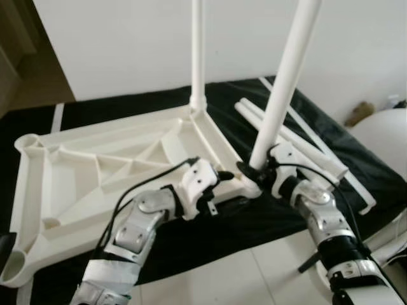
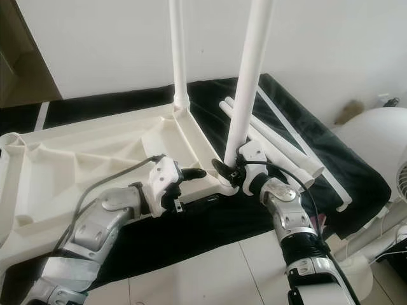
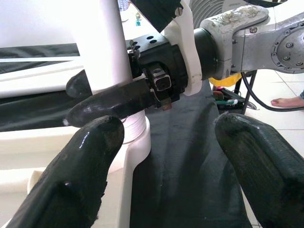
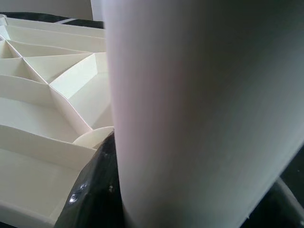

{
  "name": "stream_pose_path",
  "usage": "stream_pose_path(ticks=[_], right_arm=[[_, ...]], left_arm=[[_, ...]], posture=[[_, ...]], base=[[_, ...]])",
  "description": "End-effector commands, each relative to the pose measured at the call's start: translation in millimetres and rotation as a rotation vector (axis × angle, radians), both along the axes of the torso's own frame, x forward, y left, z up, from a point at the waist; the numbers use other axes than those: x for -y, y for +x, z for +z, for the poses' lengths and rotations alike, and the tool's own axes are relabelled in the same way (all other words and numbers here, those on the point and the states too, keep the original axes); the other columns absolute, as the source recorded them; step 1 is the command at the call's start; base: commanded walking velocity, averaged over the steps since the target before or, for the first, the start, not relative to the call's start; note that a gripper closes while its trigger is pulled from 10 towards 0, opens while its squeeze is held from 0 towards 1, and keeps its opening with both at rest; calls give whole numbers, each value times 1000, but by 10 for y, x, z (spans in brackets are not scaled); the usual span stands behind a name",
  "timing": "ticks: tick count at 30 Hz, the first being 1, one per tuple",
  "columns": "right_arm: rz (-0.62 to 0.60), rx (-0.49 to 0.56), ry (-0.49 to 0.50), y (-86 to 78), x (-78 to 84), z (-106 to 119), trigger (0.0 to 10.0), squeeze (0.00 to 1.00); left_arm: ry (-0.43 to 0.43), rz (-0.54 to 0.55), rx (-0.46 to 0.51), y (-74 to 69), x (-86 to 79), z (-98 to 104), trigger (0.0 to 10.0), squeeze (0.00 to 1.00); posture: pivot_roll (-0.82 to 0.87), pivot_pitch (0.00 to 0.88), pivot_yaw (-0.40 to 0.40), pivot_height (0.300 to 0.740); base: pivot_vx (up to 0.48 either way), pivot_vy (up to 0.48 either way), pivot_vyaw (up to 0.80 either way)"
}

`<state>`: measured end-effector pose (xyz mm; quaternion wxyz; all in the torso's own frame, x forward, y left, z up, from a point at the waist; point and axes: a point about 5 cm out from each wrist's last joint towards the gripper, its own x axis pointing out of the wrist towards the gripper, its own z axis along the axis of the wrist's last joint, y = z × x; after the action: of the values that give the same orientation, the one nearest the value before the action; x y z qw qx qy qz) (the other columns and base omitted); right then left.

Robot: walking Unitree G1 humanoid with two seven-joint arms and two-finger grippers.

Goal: Building children table

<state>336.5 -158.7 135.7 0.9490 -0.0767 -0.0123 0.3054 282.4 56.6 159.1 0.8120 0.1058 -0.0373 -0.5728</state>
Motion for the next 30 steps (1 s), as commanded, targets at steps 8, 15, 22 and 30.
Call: stream_pose_path(ticks=[8, 15, 22, 30], right_arm=[[-172, -38, -43, -29, -4, -146, 10000, 0], [-329, -62, 60, -72, -97, -136, 10000, 0], [-578, -30, 176, -113, -137, -45, 10000, 0], [-727, 9, 184, -208, -302, -38, 10000, 0]], left_arm=[[-9, 21, 25, 14, 19, 27, 10000, 0], [-19, 34, 30, 19, 15, 35, 10000, 0], [-20, 101, 65, 71, 23, 32, 10000, 0], [-15, 110, 70, 67, 29, 16, 10000, 0]], posture=[[-70, 0, -3, 740], [-70, 0, -4, 740], [-68, 0, 4, 740], [-68, 0, 5, 740]], base=[[0, 0, 0], [0, 0, 0], [0, 0, 0], [0, 0, 0]])
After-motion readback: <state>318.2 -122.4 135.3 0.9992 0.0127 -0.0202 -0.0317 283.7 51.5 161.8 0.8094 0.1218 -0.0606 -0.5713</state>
